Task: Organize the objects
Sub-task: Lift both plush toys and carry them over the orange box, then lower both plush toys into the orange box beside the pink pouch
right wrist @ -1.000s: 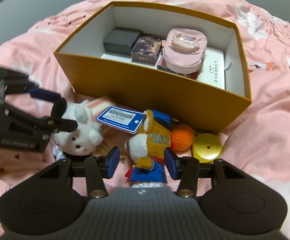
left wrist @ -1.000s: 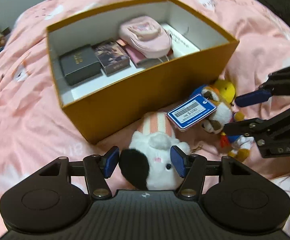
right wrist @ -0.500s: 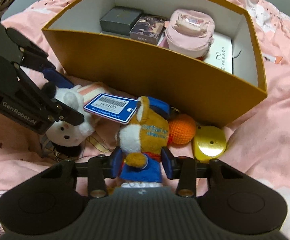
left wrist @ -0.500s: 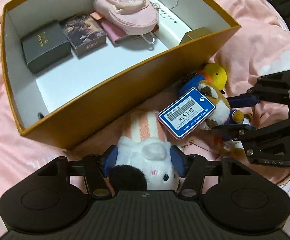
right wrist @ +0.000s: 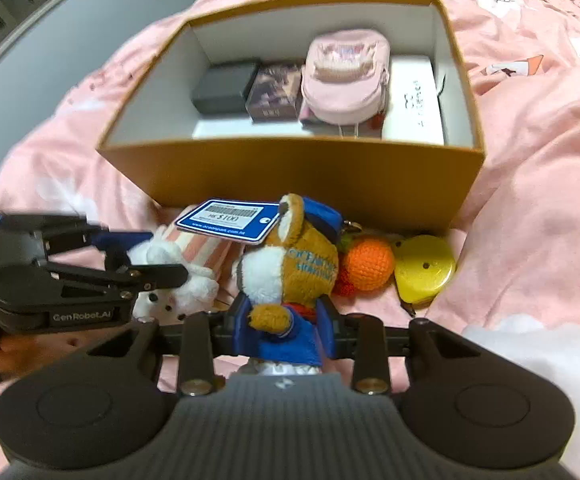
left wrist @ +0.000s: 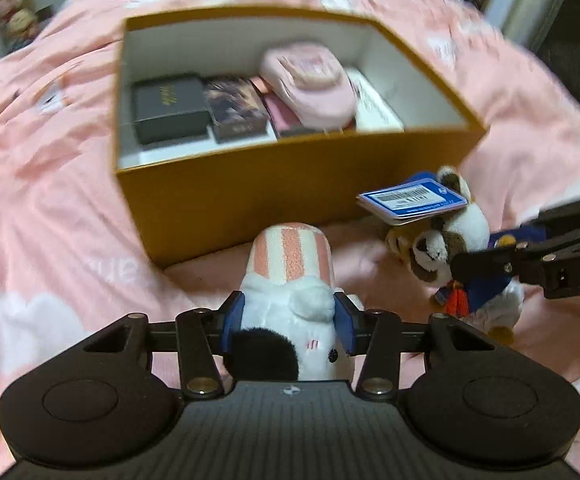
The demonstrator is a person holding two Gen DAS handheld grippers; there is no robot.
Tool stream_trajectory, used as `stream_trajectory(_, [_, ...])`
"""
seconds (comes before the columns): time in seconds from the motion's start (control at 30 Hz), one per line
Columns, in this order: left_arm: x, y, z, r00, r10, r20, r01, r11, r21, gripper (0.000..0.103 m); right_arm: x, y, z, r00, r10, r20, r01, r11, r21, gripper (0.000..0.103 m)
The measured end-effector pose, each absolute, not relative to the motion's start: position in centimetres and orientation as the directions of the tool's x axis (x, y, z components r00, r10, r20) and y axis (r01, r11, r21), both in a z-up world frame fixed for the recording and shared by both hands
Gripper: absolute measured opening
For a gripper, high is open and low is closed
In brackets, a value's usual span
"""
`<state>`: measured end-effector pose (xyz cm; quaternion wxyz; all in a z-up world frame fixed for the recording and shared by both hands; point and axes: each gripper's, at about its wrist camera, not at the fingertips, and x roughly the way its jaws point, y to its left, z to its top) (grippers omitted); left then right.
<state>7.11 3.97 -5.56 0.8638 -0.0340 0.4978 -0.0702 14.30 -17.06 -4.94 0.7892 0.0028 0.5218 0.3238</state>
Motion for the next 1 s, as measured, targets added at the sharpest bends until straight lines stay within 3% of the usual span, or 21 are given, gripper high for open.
stream_trajectory(0.33, [4.4, 5.8, 2.1, 0.654, -0.232, -0.72, 0.07, 0.966, -0.248, 0.051, 14.3, -19.0, 0.2, 0.237, 0.664, -0.709, -0.501, 0.709, 0.497, 0.036])
stream_trajectory(0.6, [7.7, 5.1, 8.9, 0.739, -0.186, -0.647, 0.107, 0.981, -0.16, 0.052, 17.2, -17.8, 6.6, 0.325, 0.737, -0.592, -0.562, 0.654, 0.506, 0.036])
stream_trajectory(0.77, [12.3, 4.8, 9.5, 0.714, -0.149, -0.684, 0.092, 0.989, -0.119, 0.052, 20.8, -15.5, 6.8, 0.369, 0.721, -0.587, -0.559, 0.677, 0.479, 0.036])
stream_trajectory(0.87, [14.8, 4.6, 7.9, 0.681, -0.087, -0.727, 0.076, 0.996, -0.048, 0.052, 23.2, -14.3, 5.0, 0.352, 0.713, -0.607, -0.532, 0.686, 0.497, 0.036])
stream_trajectory(1.0, [17.4, 5.2, 4.5, 0.599, -0.076, -0.797, 0.064, 0.997, -0.047, 0.052, 25.8, -13.0, 0.9, 0.3, 0.692, -0.657, -0.484, 0.704, 0.52, 0.036])
